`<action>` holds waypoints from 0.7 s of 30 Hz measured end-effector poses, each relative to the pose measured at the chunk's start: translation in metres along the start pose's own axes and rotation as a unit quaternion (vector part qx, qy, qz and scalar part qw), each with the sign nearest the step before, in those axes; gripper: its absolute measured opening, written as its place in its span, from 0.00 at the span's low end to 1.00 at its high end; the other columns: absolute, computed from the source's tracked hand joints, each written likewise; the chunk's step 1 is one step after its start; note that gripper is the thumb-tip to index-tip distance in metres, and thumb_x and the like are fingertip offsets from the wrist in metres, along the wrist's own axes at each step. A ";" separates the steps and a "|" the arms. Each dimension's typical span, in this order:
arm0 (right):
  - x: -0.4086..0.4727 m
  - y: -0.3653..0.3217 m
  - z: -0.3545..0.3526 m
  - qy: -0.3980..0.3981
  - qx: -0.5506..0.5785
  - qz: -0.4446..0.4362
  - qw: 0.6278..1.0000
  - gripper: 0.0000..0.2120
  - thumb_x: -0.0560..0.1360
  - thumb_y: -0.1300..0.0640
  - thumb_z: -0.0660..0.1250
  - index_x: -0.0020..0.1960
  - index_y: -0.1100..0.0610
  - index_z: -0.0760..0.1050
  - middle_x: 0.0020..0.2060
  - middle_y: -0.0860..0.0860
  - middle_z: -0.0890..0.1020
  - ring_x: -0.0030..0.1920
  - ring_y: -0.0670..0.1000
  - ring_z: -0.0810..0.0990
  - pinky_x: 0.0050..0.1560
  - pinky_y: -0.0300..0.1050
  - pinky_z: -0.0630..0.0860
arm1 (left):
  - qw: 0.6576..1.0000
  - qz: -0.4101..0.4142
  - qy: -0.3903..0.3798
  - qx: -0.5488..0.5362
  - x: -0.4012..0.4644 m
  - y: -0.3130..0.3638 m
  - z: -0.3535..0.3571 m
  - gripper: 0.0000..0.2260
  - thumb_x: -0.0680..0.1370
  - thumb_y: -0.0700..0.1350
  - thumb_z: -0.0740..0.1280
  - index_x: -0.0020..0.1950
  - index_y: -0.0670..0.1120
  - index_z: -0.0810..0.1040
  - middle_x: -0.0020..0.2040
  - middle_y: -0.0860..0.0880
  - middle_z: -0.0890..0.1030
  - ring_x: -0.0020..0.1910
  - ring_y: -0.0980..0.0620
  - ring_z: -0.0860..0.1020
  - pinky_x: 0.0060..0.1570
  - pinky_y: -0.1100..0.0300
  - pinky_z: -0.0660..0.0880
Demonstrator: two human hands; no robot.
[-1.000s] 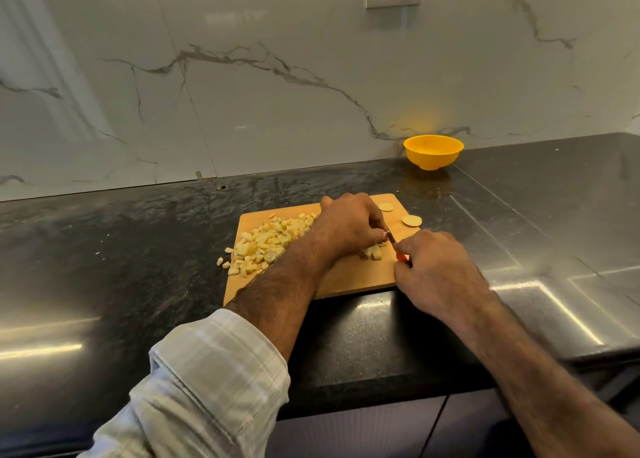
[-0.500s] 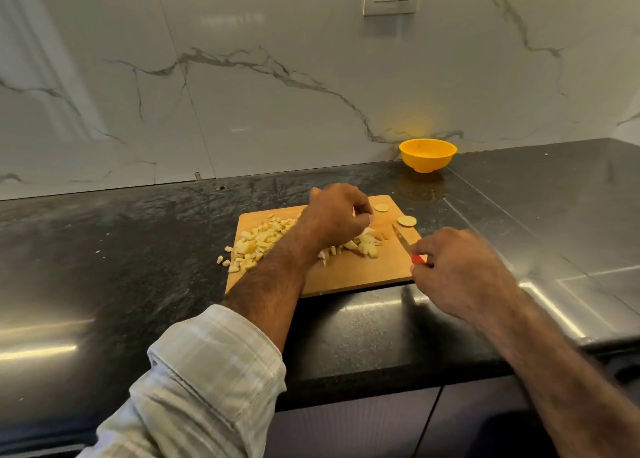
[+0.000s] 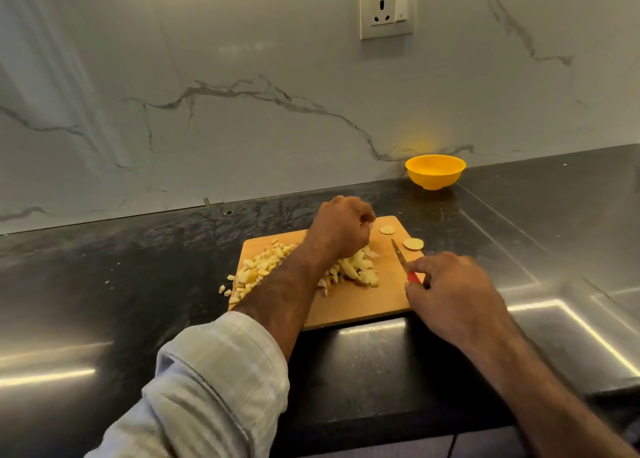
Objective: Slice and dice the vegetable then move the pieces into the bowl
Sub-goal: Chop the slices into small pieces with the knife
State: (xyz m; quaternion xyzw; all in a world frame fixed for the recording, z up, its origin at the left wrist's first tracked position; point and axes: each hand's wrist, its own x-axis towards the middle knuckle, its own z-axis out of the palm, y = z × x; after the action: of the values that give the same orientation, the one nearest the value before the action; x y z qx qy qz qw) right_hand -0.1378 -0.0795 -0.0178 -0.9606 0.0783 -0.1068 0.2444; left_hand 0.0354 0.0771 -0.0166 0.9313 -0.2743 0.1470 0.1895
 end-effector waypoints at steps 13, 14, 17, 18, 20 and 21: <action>-0.014 0.016 -0.003 0.006 0.004 -0.007 1.000 0.20 0.79 0.46 0.67 0.71 0.46 0.78 0.58 0.46 0.83 0.51 0.46 0.79 0.51 0.42 0.78 | 0.974 0.019 -0.199 0.110 0.040 0.022 0.007 0.11 0.84 0.46 0.66 0.65 0.49 0.82 0.58 0.50 0.81 0.55 0.49 0.79 0.59 0.52 0.80; -0.014 0.014 -0.003 0.004 0.006 -0.009 1.000 0.20 0.79 0.46 0.67 0.71 0.46 0.78 0.58 0.46 0.83 0.52 0.46 0.79 0.51 0.42 0.78 | 0.973 0.021 -0.201 0.113 0.038 0.022 0.006 0.10 0.84 0.48 0.66 0.64 0.50 0.81 0.58 0.50 0.79 0.56 0.49 0.78 0.59 0.51 0.79; -0.018 0.009 -0.003 -0.006 0.009 -0.005 1.000 0.20 0.79 0.46 0.67 0.70 0.46 0.78 0.57 0.45 0.82 0.52 0.45 0.79 0.52 0.42 0.79 | 0.974 0.015 -0.209 0.083 0.038 0.023 0.003 0.12 0.83 0.54 0.68 0.63 0.50 0.80 0.59 0.51 0.76 0.57 0.51 0.76 0.58 0.52 0.78; -0.019 0.008 -0.002 -0.008 0.010 -0.006 1.000 0.20 0.79 0.46 0.67 0.70 0.46 0.79 0.57 0.45 0.82 0.51 0.45 0.79 0.50 0.41 0.79 | 0.976 0.008 -0.208 0.065 0.040 0.023 0.002 0.12 0.82 0.54 0.70 0.62 0.50 0.81 0.59 0.51 0.77 0.57 0.51 0.76 0.58 0.52 0.78; -0.020 0.006 -0.003 -0.007 0.009 -0.007 1.000 0.19 0.80 0.47 0.66 0.69 0.47 0.79 0.56 0.45 0.82 0.49 0.45 0.79 0.48 0.39 0.76 | 0.979 -0.004 -0.202 0.020 0.042 0.023 0.002 0.09 0.81 0.51 0.73 0.59 0.49 0.82 0.58 0.50 0.79 0.56 0.51 0.78 0.57 0.53 0.80; -0.020 0.004 -0.004 -0.009 0.005 -0.005 1.000 0.18 0.80 0.47 0.66 0.69 0.47 0.79 0.57 0.45 0.82 0.49 0.45 0.78 0.47 0.39 0.74 | 0.980 -0.011 -0.201 -0.005 0.042 0.023 0.003 0.08 0.81 0.48 0.74 0.58 0.49 0.82 0.56 0.50 0.80 0.55 0.50 0.79 0.55 0.54 0.81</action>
State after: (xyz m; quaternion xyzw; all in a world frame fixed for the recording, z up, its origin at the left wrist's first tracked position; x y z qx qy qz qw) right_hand -0.1589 -0.0809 -0.0197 -0.9607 0.0709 -0.1000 0.2491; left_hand 0.0568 0.0385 0.0036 0.9438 -0.2976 -0.0465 0.1363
